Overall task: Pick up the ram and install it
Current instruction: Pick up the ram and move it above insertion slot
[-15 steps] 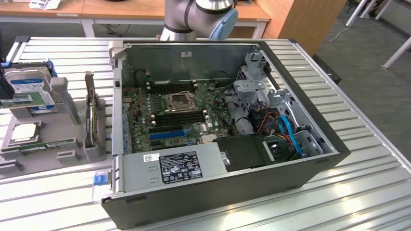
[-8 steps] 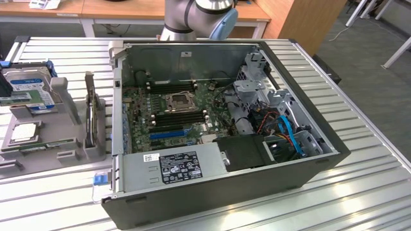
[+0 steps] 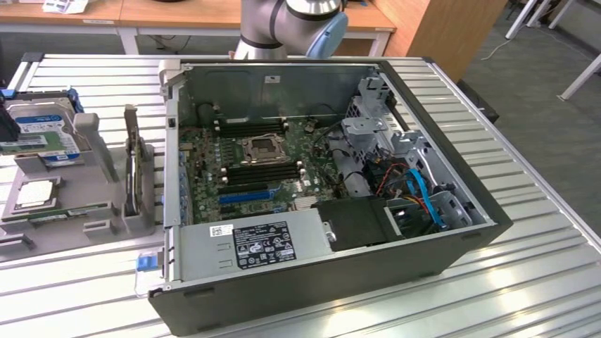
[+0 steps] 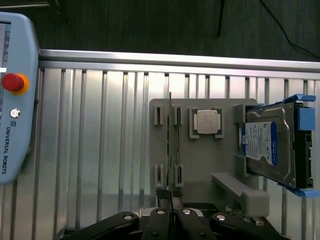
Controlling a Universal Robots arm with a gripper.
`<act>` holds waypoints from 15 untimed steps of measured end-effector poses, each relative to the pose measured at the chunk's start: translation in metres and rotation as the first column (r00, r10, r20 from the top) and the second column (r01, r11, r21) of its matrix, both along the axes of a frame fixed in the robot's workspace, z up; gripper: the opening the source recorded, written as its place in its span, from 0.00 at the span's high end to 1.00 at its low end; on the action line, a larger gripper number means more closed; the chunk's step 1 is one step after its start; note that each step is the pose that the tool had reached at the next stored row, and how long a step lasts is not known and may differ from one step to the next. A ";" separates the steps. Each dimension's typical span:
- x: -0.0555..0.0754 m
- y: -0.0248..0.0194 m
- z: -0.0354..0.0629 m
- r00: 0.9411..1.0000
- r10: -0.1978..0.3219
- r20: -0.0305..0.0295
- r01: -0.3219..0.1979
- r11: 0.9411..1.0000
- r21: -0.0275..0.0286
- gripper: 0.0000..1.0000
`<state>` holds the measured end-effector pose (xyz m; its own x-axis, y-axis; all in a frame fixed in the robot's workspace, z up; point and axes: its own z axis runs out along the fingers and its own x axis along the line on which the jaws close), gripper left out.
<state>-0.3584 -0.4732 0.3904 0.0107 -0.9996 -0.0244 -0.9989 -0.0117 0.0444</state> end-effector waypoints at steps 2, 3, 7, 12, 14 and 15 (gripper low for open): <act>0.001 0.0000 0.0000 1.000 0.000 0.000 0.000 1.000 0.000 0.89; 0.001 0.0000 0.0000 1.000 0.000 0.000 0.000 1.000 0.000 0.89; 0.004 0.0000 0.0000 1.000 0.000 0.000 0.000 1.000 0.000 0.89; 0.007 0.0000 -0.0001 1.000 0.000 0.000 0.000 1.000 0.000 0.89; 0.008 0.0000 0.0000 1.000 0.000 0.000 0.000 1.000 0.000 0.89; 0.008 0.0000 -0.0001 1.000 0.000 0.000 0.000 1.000 0.000 0.89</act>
